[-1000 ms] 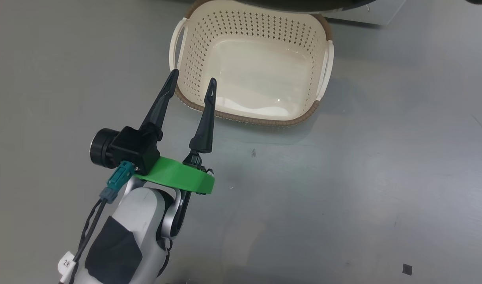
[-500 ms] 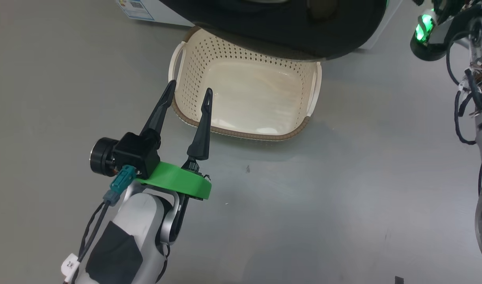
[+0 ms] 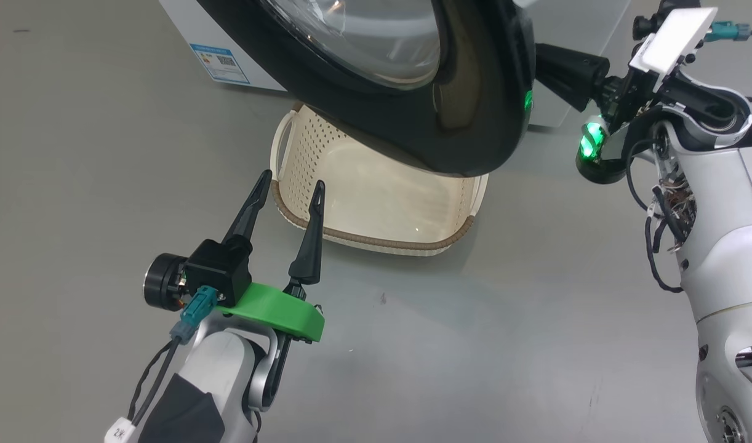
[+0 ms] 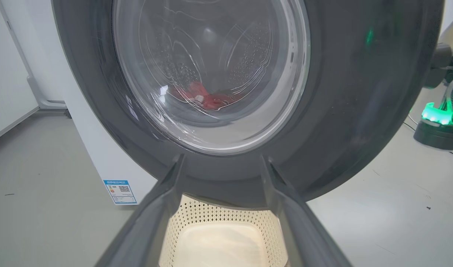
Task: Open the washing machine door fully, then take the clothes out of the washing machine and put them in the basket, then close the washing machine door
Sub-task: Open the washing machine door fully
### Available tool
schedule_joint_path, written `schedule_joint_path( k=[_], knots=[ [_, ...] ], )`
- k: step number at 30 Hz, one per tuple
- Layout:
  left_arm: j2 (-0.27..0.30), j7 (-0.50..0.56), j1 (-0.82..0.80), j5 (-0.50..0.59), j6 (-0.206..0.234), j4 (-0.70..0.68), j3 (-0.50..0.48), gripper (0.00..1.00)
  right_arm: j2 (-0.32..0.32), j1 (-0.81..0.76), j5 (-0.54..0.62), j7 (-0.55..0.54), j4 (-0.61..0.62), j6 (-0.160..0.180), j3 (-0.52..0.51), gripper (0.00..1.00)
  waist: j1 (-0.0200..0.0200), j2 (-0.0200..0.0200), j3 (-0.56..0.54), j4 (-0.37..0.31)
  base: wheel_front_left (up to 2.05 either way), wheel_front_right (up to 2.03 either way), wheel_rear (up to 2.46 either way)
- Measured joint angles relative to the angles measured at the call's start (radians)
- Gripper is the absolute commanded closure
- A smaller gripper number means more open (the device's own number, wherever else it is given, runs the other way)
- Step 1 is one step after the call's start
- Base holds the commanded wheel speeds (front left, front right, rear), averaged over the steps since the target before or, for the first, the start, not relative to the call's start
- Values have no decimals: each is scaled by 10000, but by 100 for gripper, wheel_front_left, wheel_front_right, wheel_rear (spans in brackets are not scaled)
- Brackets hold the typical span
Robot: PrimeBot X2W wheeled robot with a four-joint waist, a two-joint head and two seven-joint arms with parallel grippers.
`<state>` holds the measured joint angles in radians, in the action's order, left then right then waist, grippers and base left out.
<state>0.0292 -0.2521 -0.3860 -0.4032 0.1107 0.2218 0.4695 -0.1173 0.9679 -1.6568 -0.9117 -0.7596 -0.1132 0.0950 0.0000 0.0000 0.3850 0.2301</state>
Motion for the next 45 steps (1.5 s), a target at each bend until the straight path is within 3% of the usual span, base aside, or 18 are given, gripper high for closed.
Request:
schedule_joint_path(
  k=[23, 45],
  knots=[
    [12, 0, 1048, 10, -6, 454, -215, 0, 418, -1966, -56, -75, 144, -82, 702, 100, 0, 0, -1711, 458, 0, 0, 0],
    [36, 0, 1491, 13, -31, 556, -523, 0, 495, -3098, -541, 299, 1266, -84, 2100, 100, -1, 0, -2274, 1417, 0, 0, 0]
  ],
)
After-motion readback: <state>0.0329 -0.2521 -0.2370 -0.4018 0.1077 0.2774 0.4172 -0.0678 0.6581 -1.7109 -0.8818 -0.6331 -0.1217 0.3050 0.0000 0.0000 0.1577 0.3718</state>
